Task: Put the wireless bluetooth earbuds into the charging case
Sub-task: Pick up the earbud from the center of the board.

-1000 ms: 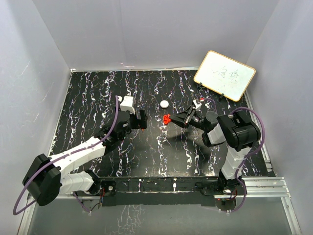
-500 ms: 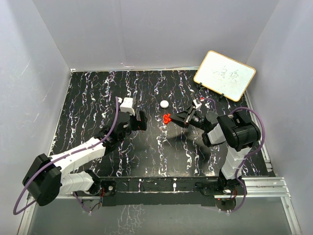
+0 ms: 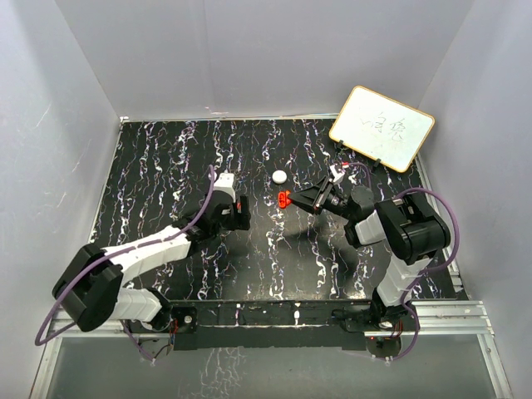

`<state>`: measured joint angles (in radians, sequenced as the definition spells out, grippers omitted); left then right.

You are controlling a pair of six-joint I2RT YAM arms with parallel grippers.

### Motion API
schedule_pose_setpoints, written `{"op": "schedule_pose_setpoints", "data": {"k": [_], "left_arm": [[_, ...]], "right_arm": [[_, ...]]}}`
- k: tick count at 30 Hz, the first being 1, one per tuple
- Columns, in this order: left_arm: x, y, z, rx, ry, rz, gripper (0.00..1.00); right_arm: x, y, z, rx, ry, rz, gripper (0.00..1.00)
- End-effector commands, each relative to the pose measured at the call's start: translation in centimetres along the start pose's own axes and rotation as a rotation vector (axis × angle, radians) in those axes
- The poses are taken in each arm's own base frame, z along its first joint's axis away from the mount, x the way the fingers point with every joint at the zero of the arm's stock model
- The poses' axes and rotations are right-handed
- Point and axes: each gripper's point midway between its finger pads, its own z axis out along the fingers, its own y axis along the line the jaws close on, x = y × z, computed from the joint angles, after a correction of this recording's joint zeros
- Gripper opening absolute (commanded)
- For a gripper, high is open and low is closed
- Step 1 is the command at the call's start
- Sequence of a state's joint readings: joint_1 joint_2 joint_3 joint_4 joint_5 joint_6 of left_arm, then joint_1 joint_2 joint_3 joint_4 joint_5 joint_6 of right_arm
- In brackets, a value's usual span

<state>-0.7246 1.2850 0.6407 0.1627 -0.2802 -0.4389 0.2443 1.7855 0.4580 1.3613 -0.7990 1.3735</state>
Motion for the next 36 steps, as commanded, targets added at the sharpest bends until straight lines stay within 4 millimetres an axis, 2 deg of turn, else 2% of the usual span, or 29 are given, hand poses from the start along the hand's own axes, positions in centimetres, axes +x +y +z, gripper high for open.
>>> {"op": "schedule_pose_setpoints", "data": {"k": [1, 3, 9, 18, 36], "left_arm": [[1.0, -0.4, 0.6, 0.016, 0.055, -0.031, 0.69], [1.3, -0.3, 1.1, 0.006, 0.072, -0.026, 0.67], [2.9, 0.4, 3.0, -0.046, 0.154, 0.012, 0.5], [3.8, 1.2, 4.2, -0.082, 0.178, 0.02, 0.47], [4.1, 1.9, 5.5, -0.103, 0.178, 0.034, 0.33]], "right_arm": [[-1.3, 2.0, 0.7, -0.05, -0.026, -0.098, 0.0], [-1.3, 2.1, 0.7, -0.051, -0.023, -0.099, 0.0], [-1.5, 2.1, 0.9, -0.055, -0.017, -0.1, 0.0], [-1.4, 2.1, 0.9, -0.055, -0.013, -0.102, 0.0], [-1.2, 2.0, 0.8, -0.051, -0.013, -0.099, 0.0]]}}
